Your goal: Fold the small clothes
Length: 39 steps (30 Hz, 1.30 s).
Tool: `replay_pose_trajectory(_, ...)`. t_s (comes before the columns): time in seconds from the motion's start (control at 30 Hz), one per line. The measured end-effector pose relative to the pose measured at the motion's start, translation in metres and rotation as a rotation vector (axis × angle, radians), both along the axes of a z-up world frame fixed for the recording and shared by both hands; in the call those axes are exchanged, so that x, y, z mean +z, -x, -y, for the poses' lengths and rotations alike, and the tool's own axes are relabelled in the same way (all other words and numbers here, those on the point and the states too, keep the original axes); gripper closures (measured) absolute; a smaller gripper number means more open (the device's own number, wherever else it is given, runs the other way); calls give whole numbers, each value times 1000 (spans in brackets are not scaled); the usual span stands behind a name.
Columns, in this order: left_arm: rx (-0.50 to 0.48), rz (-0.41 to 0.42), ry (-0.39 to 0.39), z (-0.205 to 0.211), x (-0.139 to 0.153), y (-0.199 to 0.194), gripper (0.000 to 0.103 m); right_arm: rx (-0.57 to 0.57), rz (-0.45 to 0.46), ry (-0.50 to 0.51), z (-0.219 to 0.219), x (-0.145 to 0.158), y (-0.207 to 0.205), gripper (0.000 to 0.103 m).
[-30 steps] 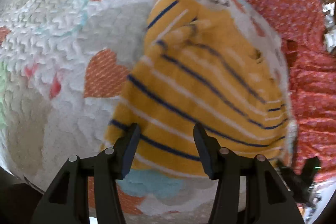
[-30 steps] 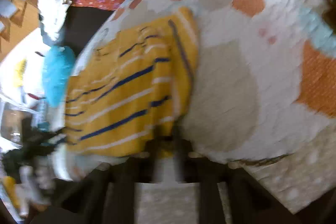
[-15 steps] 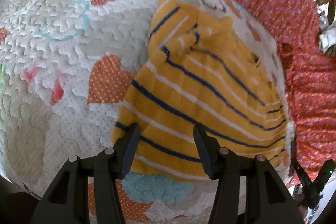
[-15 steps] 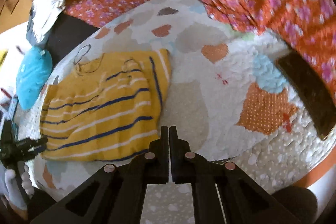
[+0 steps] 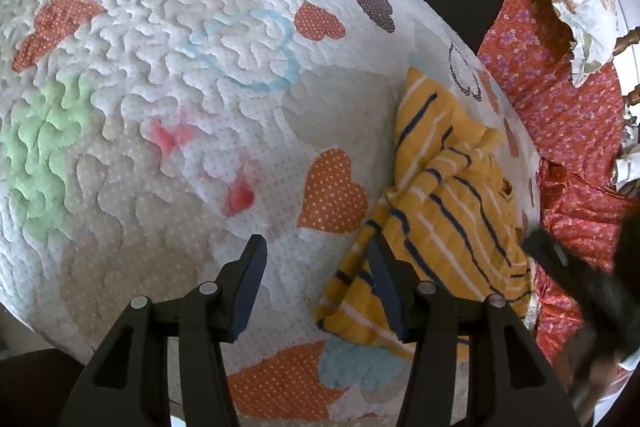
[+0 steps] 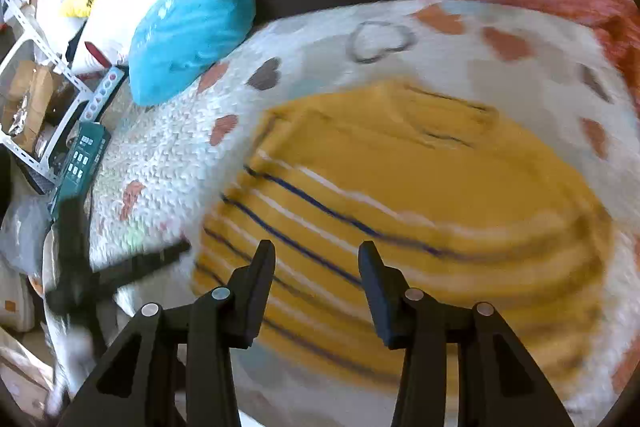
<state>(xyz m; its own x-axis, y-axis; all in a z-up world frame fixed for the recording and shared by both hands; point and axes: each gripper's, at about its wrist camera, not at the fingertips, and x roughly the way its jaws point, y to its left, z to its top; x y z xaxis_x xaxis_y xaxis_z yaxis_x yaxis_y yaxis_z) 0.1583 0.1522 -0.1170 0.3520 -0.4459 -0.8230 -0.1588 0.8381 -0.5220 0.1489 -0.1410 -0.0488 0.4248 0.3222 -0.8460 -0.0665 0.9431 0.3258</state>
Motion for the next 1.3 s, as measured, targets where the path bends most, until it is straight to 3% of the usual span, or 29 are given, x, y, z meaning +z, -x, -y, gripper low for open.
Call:
replay_pose_trajectory(0.17,-5,-53,93,-6,-10,1,51,-48,-131,44,-36,-41,-84,53)
replay_pose_trajectory(0.27,-20,-73,118,0,-13,-3,51,-75,-160,80,-49,-53,-119,50)
replay_pose_trajectory(0.3,-28,-82,131,2,-15,-4,51,-75,-175,95,-56,-58,-131,46)
replay_pose_trajectory(0.37,-45,-95,165,7,-17,-6,51,-62,-183,129,-69,-59,-143,22)
replay_pose_trajectory(0.47,-72,-124,192,17,-23,-7,50,-7,-190,236,-96,-62,-157,11)
replay_pose_trajectory(0.63,-95,-113,184,32,-21,-3,39,101,-225,491,-135,-81,-162,10)
replay_pose_trajectory(0.7,-94,-102,165,40,-20,0,34,144,-201,558,-144,-83,-156,14)
replay_pose_trajectory(0.73,-96,-91,140,44,-18,1,34,155,-179,576,-147,-81,-152,22)
replay_pose_trajectory(0.77,-102,-81,114,49,-16,3,35,158,-159,594,-148,-78,-149,46)
replay_pose_trajectory(0.8,-113,-70,104,55,-13,5,58,158,-138,618,-147,-74,-146,62)
replay_pose_trajectory(0.83,-146,-70,142,62,-12,6,80,159,-127,612,-145,-68,-143,85)
replay_pose_trajectory(0.87,-168,-80,181,68,-14,8,87,155,-119,581,-140,-63,-141,87)
replay_pose_trajectory(0.9,-167,-74,191,73,-12,12,87,140,-107,536,-132,-54,-137,88)
replay_pose_trajectory(1.0,-189,19,99,93,13,28,88,117,-80,448,-109,-31,-125,89)
replay_pose_trajectory(1.13,-238,45,109,125,37,39,88,80,-31,347,-69,12,-104,89)
replay_pose_trajectory(1.3,-346,36,138,206,62,47,88,21,31,223,3,48,-78,89)
